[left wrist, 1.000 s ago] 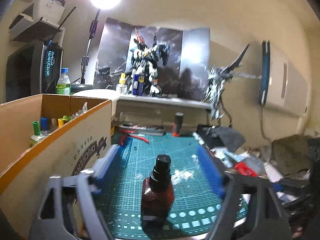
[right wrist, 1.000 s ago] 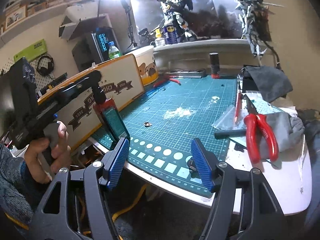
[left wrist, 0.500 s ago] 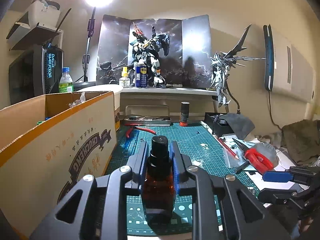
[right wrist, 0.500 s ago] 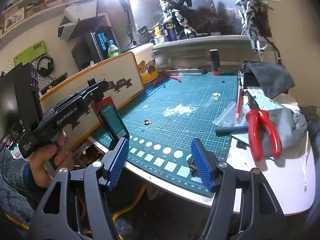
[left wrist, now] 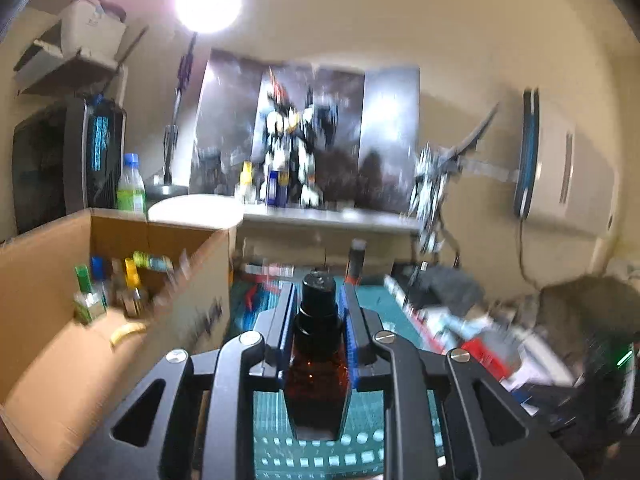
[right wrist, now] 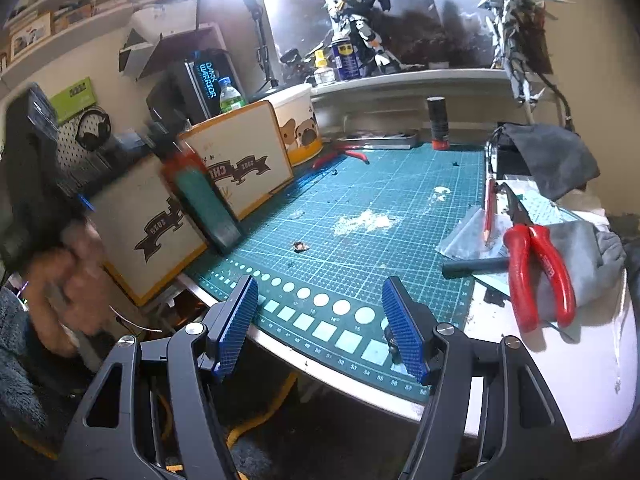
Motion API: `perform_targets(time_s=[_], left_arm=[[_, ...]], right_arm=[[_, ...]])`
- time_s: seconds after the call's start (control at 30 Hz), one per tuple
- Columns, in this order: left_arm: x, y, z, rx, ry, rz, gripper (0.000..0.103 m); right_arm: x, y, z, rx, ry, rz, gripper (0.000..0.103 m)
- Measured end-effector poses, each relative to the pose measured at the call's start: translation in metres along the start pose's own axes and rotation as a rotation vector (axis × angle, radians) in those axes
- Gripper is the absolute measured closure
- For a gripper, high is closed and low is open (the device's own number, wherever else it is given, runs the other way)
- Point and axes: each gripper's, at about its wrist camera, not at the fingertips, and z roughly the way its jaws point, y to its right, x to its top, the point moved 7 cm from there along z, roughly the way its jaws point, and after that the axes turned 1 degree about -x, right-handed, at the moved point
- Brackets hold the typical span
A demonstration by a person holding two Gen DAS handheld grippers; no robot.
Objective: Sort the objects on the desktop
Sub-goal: 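Carry the bottle into the box with the left gripper and release it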
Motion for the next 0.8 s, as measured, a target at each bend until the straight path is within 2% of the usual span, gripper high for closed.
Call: perform_targets(time_s=[0.07, 0.2, 0.3, 0.43, 0.57, 0.6, 0.73, 0.8], left_arm=[[0.029, -0.008, -0.015, -0.020, 0.017, -0.014, 0.082], [0.075, -0.041, -0.025, -0.045, -0.008, -0.043, 0.082], [0.103, -0.075, -0.024, 0.012, -0.007, 0.001, 0.082], [0.128, -0.125, -0.004, 0.053, -0.078, 0.042, 0.082], [0.125, -0.167, 0.039, 0.125, -0.169, 0.160, 0.082], [0.117, -0.181, 0.057, 0.136, -0.223, 0.172, 0.082], [0.087, -0.225, 0.108, 0.155, -0.367, 0.108, 0.082], [0.072, -0.245, 0.130, 0.185, -0.420, 0.078, 0.087]], right_arm=[[0.004, -0.002, 0.003, 0.009, 0.001, -0.007, 0.041], [0.012, -0.010, 0.011, 0.039, 0.007, -0.030, 0.041], [0.016, -0.018, 0.018, 0.066, 0.014, -0.048, 0.041], [0.019, -0.028, 0.027, 0.098, 0.013, -0.069, 0.041], [0.024, -0.036, 0.032, 0.123, 0.022, -0.092, 0.041], [0.025, -0.037, 0.032, 0.127, 0.025, -0.096, 0.041], [0.033, -0.041, 0.035, 0.138, 0.037, -0.106, 0.041], [0.037, -0.043, 0.036, 0.143, 0.042, -0.113, 0.041]])
